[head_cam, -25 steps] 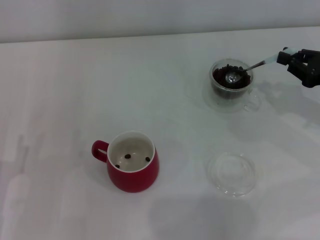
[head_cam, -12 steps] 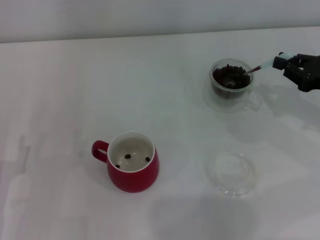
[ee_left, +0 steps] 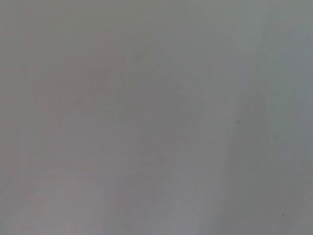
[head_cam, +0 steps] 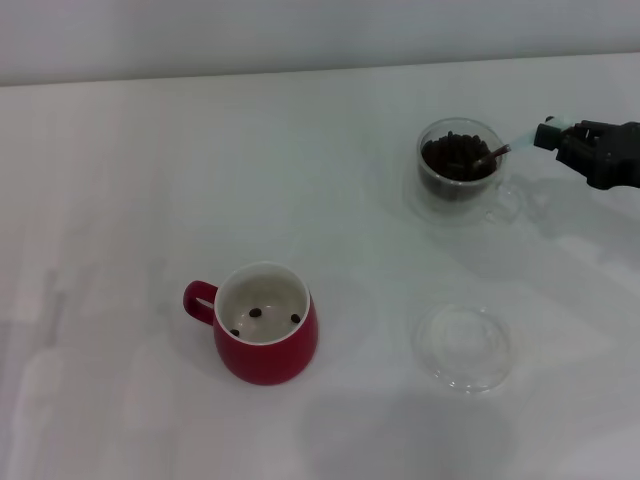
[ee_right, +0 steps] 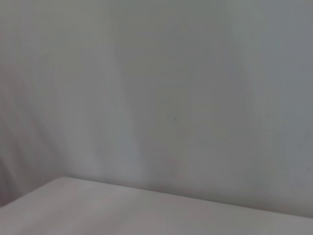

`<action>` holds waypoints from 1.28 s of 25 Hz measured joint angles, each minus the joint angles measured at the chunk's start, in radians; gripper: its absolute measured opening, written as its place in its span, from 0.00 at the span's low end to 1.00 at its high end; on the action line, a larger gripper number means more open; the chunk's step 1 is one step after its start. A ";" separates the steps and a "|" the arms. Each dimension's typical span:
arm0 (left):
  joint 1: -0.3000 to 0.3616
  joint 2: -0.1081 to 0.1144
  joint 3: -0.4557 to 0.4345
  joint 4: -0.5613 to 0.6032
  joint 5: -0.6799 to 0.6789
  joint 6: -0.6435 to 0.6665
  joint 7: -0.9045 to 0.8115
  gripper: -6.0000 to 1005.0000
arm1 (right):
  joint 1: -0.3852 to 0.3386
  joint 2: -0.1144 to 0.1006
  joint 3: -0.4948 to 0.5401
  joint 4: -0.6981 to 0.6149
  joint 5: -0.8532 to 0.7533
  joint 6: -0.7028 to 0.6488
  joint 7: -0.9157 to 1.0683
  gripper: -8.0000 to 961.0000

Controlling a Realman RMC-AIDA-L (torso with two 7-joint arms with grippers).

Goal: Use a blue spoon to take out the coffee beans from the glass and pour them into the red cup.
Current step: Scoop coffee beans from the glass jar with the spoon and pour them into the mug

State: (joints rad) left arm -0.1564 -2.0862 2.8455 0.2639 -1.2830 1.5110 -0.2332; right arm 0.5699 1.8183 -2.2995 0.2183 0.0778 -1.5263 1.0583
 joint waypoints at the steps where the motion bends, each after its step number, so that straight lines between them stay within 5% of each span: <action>1: 0.000 0.000 0.000 0.000 0.002 0.000 0.000 0.73 | 0.001 0.000 0.000 0.000 0.001 0.001 0.015 0.15; 32: -0.007 0.002 0.000 -0.004 0.004 0.000 0.000 0.73 | 0.023 -0.025 -0.030 0.001 0.002 0.130 0.557 0.15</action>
State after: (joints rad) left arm -0.1630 -2.0847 2.8455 0.2597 -1.2793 1.5110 -0.2331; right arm 0.5928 1.7934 -2.3291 0.2192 0.0800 -1.3968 1.6153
